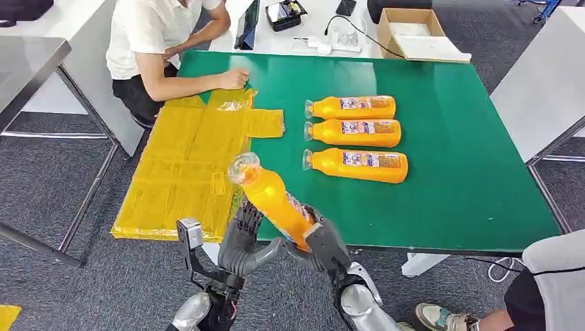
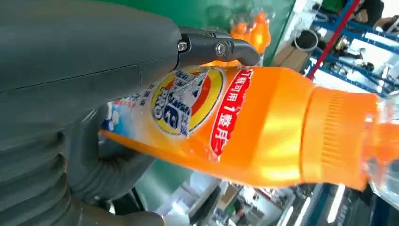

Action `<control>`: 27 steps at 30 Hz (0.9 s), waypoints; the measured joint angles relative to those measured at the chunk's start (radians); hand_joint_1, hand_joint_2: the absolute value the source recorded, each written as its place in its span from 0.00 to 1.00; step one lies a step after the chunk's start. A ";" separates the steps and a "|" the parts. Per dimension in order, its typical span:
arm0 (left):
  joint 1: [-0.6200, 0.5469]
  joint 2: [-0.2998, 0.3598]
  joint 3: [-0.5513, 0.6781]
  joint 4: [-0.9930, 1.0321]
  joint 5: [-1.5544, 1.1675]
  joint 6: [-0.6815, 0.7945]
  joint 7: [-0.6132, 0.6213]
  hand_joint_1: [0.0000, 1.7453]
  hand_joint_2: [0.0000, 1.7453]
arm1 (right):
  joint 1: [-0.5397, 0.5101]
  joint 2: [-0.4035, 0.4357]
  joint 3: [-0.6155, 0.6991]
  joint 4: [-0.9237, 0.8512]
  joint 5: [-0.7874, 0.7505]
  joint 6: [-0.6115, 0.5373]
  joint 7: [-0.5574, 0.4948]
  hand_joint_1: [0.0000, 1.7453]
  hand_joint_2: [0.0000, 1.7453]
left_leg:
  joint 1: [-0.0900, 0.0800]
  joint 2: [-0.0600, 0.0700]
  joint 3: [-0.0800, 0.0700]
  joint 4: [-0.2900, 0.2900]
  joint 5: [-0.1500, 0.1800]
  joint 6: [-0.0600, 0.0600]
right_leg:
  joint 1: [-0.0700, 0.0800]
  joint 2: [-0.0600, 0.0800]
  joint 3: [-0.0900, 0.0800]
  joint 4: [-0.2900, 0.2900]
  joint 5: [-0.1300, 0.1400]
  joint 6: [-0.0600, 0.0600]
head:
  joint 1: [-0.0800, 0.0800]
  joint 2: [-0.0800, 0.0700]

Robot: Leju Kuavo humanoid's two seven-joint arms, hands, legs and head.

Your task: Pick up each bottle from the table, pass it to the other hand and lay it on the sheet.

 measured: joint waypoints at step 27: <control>-0.028 -0.018 0.043 0.029 0.139 -0.003 0.010 1.00 1.00 | -0.021 0.014 0.126 0.029 -0.018 0.037 -0.053 0.88 1.00 | 0.000 0.000 -0.001 0.000 0.000 0.000 | 0.000 0.000 -0.001 0.000 0.000 0.000 | 0.000 0.000</control>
